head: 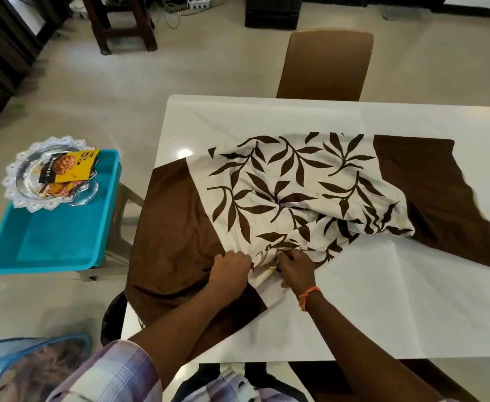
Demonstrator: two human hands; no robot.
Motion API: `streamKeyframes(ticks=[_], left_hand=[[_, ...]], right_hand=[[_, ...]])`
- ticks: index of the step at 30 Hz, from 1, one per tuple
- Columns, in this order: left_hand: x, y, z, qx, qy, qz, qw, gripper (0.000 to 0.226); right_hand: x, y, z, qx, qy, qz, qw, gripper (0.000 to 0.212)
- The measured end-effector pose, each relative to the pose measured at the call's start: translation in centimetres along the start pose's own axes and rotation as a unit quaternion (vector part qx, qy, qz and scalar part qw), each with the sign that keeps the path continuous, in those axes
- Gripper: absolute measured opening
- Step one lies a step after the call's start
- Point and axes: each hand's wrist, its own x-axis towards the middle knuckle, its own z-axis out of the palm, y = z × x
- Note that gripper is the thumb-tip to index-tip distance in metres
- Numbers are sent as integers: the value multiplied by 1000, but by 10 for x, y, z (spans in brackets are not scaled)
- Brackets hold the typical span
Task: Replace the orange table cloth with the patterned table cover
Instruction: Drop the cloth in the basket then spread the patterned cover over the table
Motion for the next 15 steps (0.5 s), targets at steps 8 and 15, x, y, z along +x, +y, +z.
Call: streamKeyframes(ticks=[8, 15], left_hand=[[6, 0, -53, -328, 35, 51, 943, 6], [1, 35, -80, -365, 125, 116, 915, 20]], right_hand=[[11, -44, 0, 394, -152, 194, 885, 64], [44, -82, -33, 396, -58, 208, 893, 22]])
